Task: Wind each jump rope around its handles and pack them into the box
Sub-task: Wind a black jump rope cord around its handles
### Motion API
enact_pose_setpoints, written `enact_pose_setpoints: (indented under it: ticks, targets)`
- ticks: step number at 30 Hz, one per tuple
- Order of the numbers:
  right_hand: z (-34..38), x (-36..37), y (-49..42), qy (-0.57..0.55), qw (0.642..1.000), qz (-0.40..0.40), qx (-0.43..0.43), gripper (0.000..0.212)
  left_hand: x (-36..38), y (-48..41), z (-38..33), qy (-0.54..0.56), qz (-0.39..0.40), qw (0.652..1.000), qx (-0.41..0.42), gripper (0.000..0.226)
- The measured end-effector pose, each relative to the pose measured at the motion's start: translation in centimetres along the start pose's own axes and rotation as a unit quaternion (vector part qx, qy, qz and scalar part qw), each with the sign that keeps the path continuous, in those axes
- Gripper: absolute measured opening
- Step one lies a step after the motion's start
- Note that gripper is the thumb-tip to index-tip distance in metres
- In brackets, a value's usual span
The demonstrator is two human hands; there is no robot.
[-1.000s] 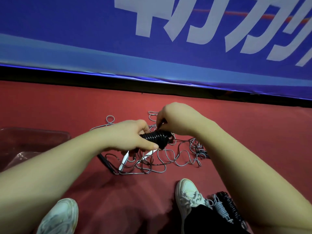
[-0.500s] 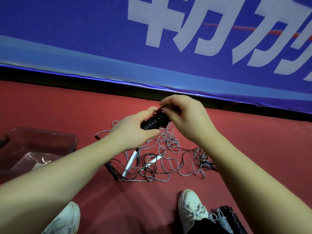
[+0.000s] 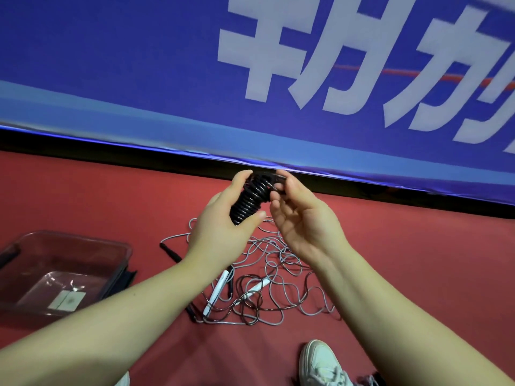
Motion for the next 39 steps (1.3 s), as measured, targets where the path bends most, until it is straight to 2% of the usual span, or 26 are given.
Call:
enact_pose_setpoints:
  ticks: [3,7,11,14,19,23,30,34,39]
  targets:
    - [0.0,0.2,0.0,0.040,0.998,0.018,0.052,0.035,-0.3,0.1,0.1,0.002,-0.003,1.000,-0.007,0.059]
    - [0.2,-0.3,-0.1,0.050,0.994,0.007,0.096,0.033,0.0,-0.3,-0.6,-0.009,0.039,0.998,0.045,0.054]
    - [-0.5,-1.0,-0.1,0.044,0.989,-0.001,0.139,0.022,0.5,-0.5,-0.4,-0.012,0.100,0.992,0.073,0.073]
    - [-0.6,-1.2,-0.1,0.040,0.988,0.001,0.149,0.015,0.9,-0.4,-0.9,-0.010,0.128,0.987,0.101,0.069]
    - [-0.1,-1.4,-0.5,0.046,0.994,-0.024,0.100,0.006,1.1,-0.7,-1.3,0.033,0.132,0.985,0.108,0.059]
    - [0.4,-1.3,-0.9,0.105,0.992,-0.012,0.063,0.016,0.7,-0.8,-1.3,0.072,0.138,0.982,0.105,0.061]
    - [2.6,-0.1,-0.5,0.218,0.975,0.012,-0.044,0.025,-0.7,-0.6,-3.0,0.046,0.099,0.975,0.193,0.059]
    - [3.0,0.8,-0.2,0.134,0.988,0.033,-0.075,0.015,-1.1,-0.6,-3.8,0.048,0.085,0.971,0.218,0.059]
    - [2.0,1.0,-0.4,0.171,0.982,0.046,-0.063,0.015,-0.1,-0.2,-3.8,0.040,0.123,0.967,0.220,0.068]
Point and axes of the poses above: each hand's wrist, its own y-axis away from the middle knuckle, its own x-axis out of the palm, z = x × y, the point moved 8 cm from there along -y, towards the middle knuckle
